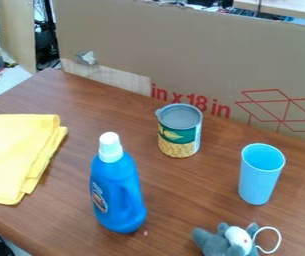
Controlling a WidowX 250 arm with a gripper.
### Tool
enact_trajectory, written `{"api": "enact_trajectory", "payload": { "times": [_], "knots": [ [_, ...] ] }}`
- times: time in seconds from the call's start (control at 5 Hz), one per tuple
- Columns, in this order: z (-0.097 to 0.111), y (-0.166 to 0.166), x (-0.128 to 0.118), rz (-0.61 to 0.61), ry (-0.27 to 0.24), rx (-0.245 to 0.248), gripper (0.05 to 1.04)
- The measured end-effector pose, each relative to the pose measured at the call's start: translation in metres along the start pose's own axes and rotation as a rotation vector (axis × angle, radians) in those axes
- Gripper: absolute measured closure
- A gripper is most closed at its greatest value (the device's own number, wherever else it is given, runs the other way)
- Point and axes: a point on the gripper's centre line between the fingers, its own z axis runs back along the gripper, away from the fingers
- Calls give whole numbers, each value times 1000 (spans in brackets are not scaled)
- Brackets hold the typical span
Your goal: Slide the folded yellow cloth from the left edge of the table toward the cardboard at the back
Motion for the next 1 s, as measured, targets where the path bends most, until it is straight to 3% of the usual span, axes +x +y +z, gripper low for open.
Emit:
{"api": "enact_trajectory", "payload": {
  "times": [0.2,0.4,0.8,1.0],
  "knots": [
    [-7,-2,0,-2,15,-22,82],
    [-16,0,10,44,-8,-50,82],
    [-53,26,9,225,-9,-77,82],
    [-76,30,14,283,26,-113,82]
  ]
}}
